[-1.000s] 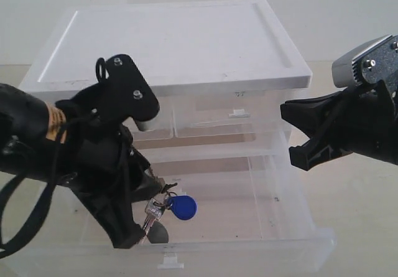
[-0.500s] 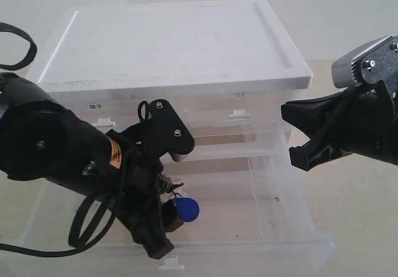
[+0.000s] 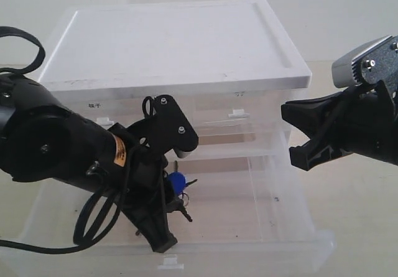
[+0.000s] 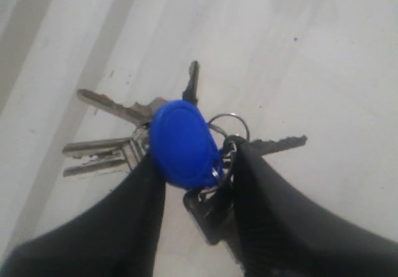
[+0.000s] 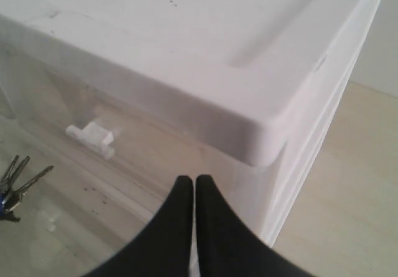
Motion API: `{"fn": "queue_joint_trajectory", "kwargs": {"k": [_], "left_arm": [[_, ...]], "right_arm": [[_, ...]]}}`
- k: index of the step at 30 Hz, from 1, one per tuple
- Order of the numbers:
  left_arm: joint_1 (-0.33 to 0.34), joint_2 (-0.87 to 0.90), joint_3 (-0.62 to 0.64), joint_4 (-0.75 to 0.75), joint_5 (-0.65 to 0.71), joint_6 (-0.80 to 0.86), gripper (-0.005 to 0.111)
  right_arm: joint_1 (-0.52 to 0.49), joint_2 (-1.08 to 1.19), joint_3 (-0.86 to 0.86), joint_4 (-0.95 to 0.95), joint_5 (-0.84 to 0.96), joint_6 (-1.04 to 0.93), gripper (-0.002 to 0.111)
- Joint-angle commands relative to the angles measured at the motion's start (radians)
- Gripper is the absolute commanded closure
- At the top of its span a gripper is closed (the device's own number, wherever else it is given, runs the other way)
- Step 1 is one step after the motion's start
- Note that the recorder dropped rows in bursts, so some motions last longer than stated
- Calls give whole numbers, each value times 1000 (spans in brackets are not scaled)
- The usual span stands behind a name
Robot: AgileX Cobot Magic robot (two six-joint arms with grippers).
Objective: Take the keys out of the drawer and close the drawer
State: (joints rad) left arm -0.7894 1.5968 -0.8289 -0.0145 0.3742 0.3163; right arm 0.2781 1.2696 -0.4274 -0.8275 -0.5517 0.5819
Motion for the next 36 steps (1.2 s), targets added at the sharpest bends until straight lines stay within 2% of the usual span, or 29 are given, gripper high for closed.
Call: {"fn": "queue_joint_trajectory", "kwargs": {"k": [1,15,20,26,31,36], "left_arm": [[0,-70,10,27,29,-20,102],[-13,-350,10,20,44,-32,102],[-85,-443,10,15,74,-48,102],[-216,-525,12,-11,187,-54,102],[-339,-531,58,-22,277,-82,102],[-436,-531,104,-22,281,-134,102]], "right_arm": [[-8,-1,-3,3,2,0,108],[-8,-1,-3,3,2,0,108],[-8,-1,-3,3,2,0,108],[-8,-1,-3,3,2,0,108],[-8,-1,-3,3,0,2,108],[-8,-1,-3,3,0,2,108]]}}
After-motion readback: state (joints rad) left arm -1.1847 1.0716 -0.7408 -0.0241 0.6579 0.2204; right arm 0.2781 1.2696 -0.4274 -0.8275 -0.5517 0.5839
